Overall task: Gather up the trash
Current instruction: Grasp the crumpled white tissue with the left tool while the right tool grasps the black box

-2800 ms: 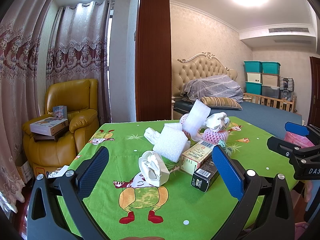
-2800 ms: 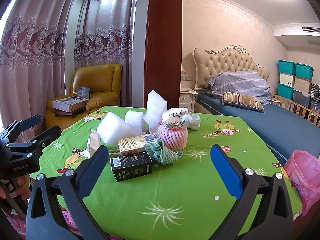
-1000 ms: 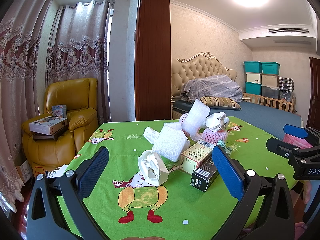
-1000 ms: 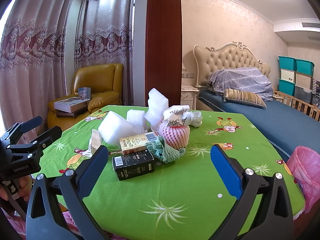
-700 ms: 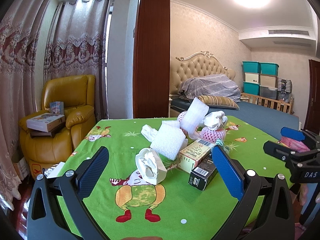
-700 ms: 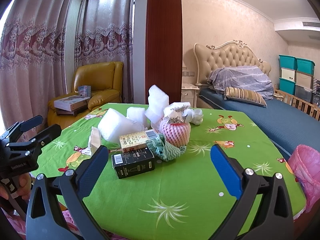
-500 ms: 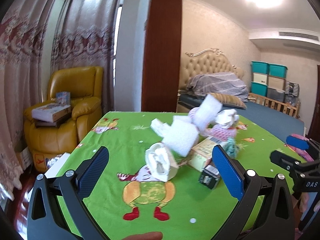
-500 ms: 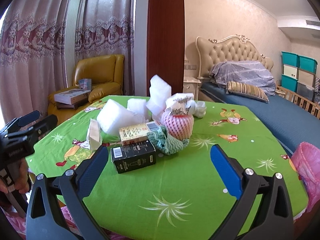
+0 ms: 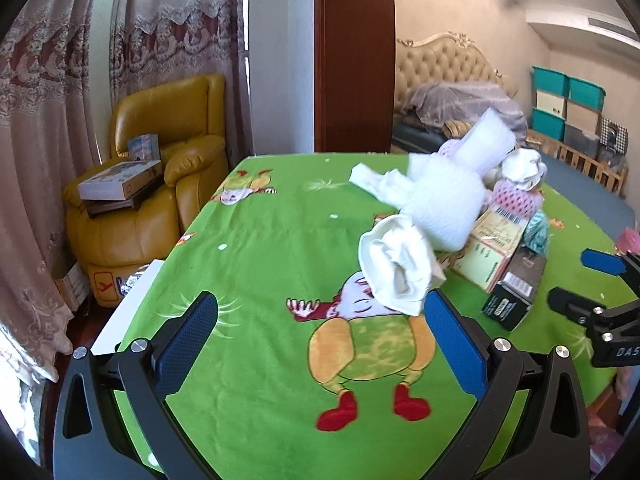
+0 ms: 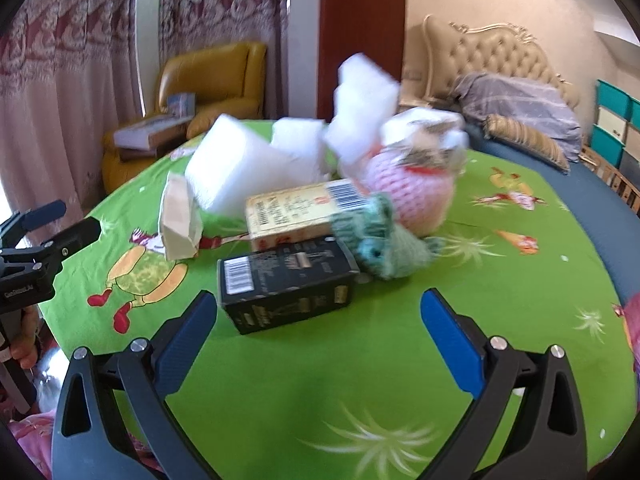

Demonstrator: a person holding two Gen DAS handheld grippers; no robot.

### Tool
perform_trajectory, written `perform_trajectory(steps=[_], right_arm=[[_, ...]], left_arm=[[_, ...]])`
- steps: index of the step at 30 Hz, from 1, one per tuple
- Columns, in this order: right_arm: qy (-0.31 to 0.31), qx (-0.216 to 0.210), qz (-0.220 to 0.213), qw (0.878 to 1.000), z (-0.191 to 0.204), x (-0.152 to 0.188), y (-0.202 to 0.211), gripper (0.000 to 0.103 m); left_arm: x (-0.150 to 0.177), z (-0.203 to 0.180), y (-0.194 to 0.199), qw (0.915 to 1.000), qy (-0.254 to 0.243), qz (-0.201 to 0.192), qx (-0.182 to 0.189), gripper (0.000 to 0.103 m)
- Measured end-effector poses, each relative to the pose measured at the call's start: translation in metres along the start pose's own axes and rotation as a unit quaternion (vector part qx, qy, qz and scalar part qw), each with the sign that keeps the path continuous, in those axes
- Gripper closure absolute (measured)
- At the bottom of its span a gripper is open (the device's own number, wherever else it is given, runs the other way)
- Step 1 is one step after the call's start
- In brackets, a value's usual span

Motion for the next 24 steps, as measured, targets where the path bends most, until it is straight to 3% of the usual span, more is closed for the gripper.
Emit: perform_trajectory(steps=[4,7,9,12,14,19,24], right_arm=[[0.029,0.005,0.019,0.999,0.012,-0.01,-0.019,0.004],[0.028,-0.006,0.039,0.999,0.014,-0.014,-0.031,0.004],[0.021,-0.009,0.057,0.998,0.013,-0.014,-0.038,0.004],[0.005,-0.017,0.059,0.998,0.018,-0.018,-0.042,0.004],[0.008,0.0,0.058,0.998,0.019,-0.022,-0.045,0.004],[0.01,0.06,0.076,0.995,0.016,-0.024,-0.06,0.004],[-0.005,0.067,0.074,0.995,0.002,-0.016,-0.048,0.004]], left_arm=[[0.001,0.014,-0.01,0.9986,0.025,0.044,0.013,0.006],[0.01,0.018,-0.02,0.9928,0.051,0.099,0.042,0.006],[0.015,0.019,-0.024,0.9909,0.057,0.113,0.045,0.006],[0.013,0.026,-0.025,0.9935,0.052,0.097,0.028,0.006],[0.012,0.027,-0.025,0.9942,0.051,0.092,0.023,0.006],[0.006,0.018,-0.021,0.9944,0.047,0.087,0.035,0.006],[0.0,-0.004,-0.027,0.9944,0.032,0.091,0.045,0.006]])
Point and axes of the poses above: each gripper's, at about its wrist camera, not at the fingertips, and y roughly against the way its jaws point, z to its left, x to its underside, the point moved 9 cm from there along -y, roughly the way its jaws point, and after that the axes turned 13 degrees about y, right-handed, at the moved point
